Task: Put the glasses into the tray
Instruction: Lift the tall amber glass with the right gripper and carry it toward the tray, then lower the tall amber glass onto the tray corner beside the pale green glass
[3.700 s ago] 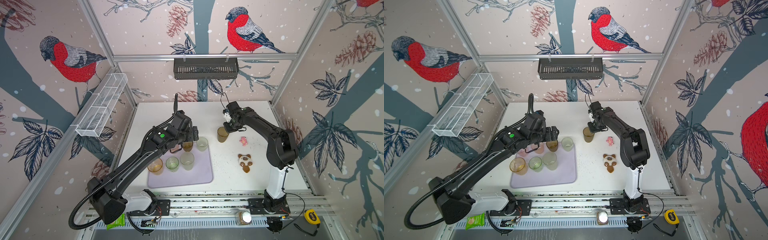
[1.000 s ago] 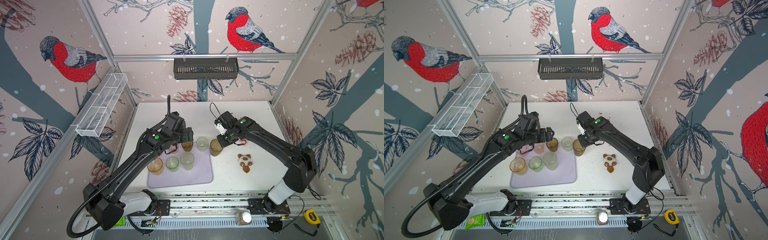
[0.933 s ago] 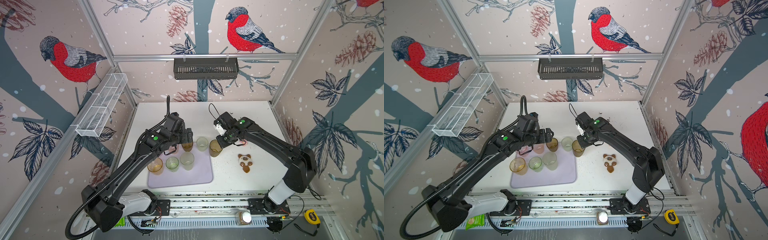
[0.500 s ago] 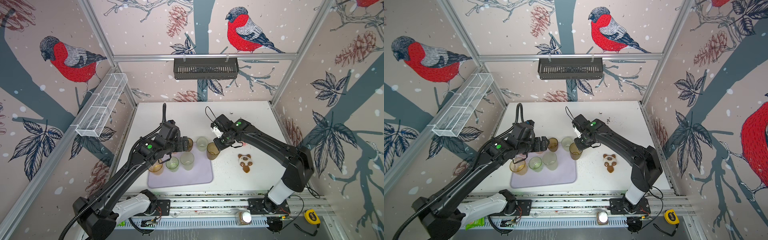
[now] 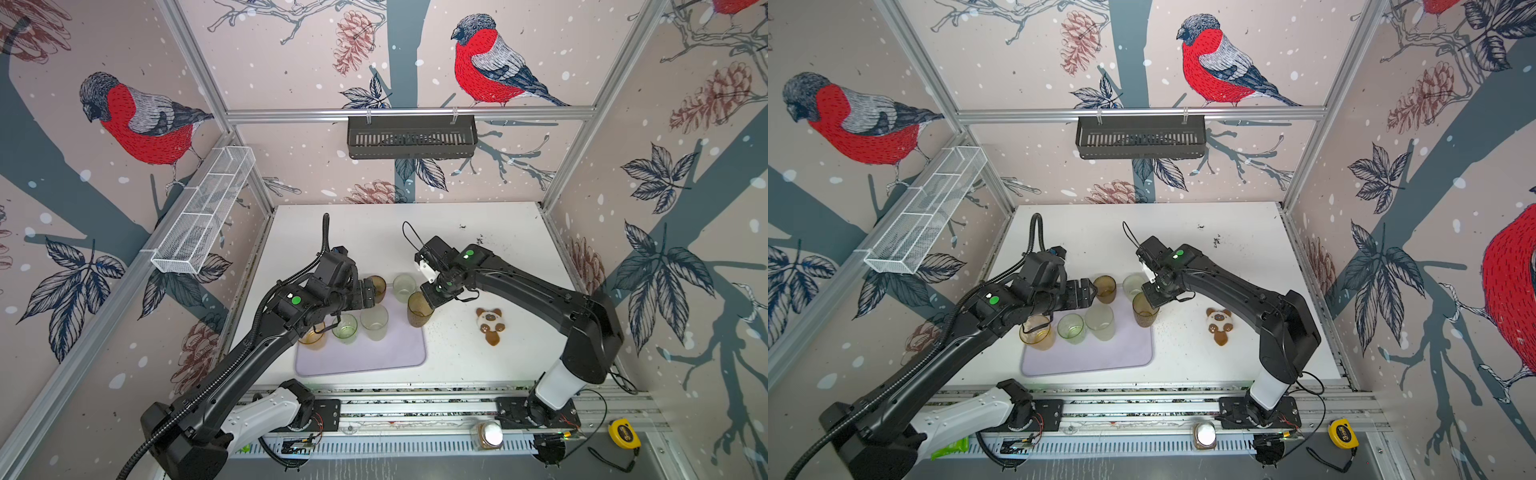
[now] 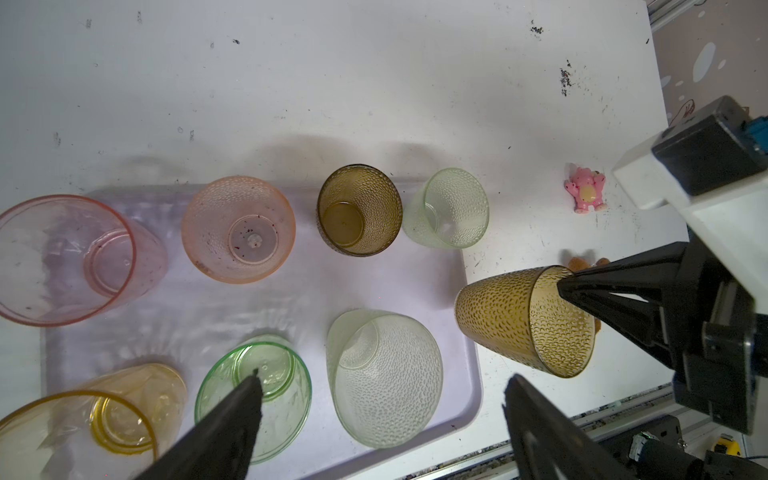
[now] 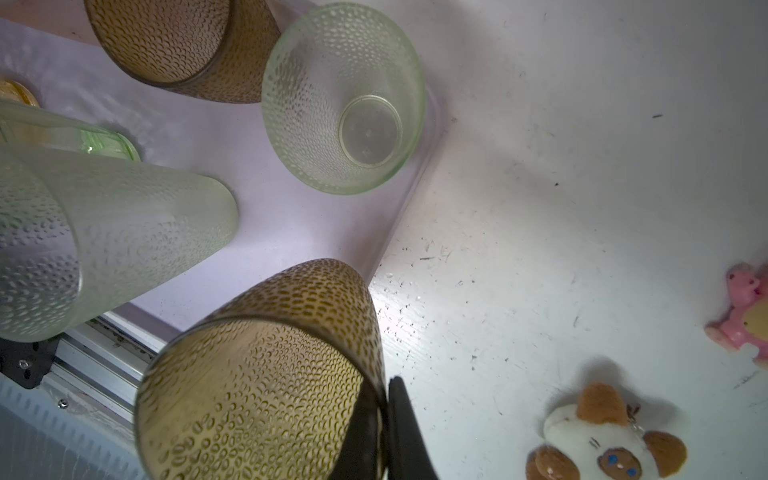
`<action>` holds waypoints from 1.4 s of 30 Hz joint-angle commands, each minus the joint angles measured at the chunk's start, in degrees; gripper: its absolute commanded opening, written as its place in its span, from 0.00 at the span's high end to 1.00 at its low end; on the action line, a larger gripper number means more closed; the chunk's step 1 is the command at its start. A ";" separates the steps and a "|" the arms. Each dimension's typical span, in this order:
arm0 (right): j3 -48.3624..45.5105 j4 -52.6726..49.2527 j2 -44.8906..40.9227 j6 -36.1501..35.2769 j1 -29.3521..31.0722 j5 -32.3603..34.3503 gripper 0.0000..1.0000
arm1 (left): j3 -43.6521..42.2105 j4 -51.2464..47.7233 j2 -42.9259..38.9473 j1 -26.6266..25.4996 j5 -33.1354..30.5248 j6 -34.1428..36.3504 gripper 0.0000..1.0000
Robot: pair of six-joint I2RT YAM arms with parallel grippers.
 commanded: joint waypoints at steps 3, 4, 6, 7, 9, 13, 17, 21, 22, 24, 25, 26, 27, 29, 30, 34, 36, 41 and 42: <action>0.04 1.94 0.53 1.19 0.86 -0.69 1.00 | -0.63 -0.02 -0.74 0.03 -1.49 -1.10 0.09; 0.04 2.04 0.72 1.29 1.04 -0.69 1.00 | -0.69 -0.20 -0.90 0.01 -1.71 -1.08 0.09; -0.04 2.40 1.02 1.53 1.63 -0.69 1.00 | -1.01 -0.30 -1.29 0.05 -1.78 -1.09 0.09; -0.13 2.58 1.15 1.71 1.77 -0.69 1.00 | -1.12 -0.39 -1.44 0.01 -1.80 -1.09 0.09; -0.31 2.97 1.42 2.00 2.12 -0.78 1.00 | -1.40 -0.39 -1.76 0.01 -1.92 -1.28 0.09; -0.39 3.44 1.83 2.27 2.58 -0.78 1.00 | -1.49 -0.45 -2.04 0.06 -2.24 -1.44 0.09; -0.98 3.71 2.30 2.28 2.84 -0.87 1.00 | -1.83 -0.56 -2.32 0.01 -2.33 -1.62 0.09; -1.86 4.10 2.40 2.47 3.10 -0.89 1.00 | -2.24 -0.91 -2.84 0.02 -2.60 -1.81 0.09; -1.97 4.22 2.45 2.61 3.20 -1.04 1.00 | -2.28 -0.99 -2.86 0.01 -2.72 -1.80 0.09; -2.11 4.43 2.54 2.65 3.27 -1.05 1.00 | -2.37 -1.17 -2.95 0.08 -2.90 -1.82 0.09; -2.15 4.51 2.58 2.64 3.35 -1.11 1.00 | -2.37 -1.22 -2.95 0.01 -2.99 -1.84 0.09; -2.15 4.58 2.67 2.69 3.34 -1.09 1.00 | -2.37 -1.27 -2.93 0.01 -3.03 -1.82 0.09; -2.23 4.66 2.77 2.66 3.36 -1.13 1.00 | -2.37 -1.33 -2.95 0.01 -3.10 -1.81 0.09; -2.33 4.86 2.92 2.78 3.47 -1.22 1.00 | -2.37 -1.27 -3.00 0.01 -3.18 -1.79 0.09; -2.46 4.87 2.89 2.74 3.49 -1.22 1.00 | -2.37 -1.34 -2.95 0.01 -3.27 -1.86 0.09; -2.81 5.17 3.01 2.78 3.55 -1.21 0.99 | -2.36 -1.43 -3.04 0.01 -3.46 -1.85 0.09; -2.81 5.25 3.01 2.77 3.55 -1.22 0.99 | -2.46 -1.49 -3.12 0.05 -3.47 -1.88 0.09; -3.12 5.47 3.11 2.83 3.64 -1.13 0.99 | -2.46 -1.35 -3.21 0.01 -3.56 -2.03 0.09; -3.21 5.53 3.11 2.87 3.64 -1.06 0.99 | -2.46 -1.29 -3.22 0.01 -3.61 -2.05 0.09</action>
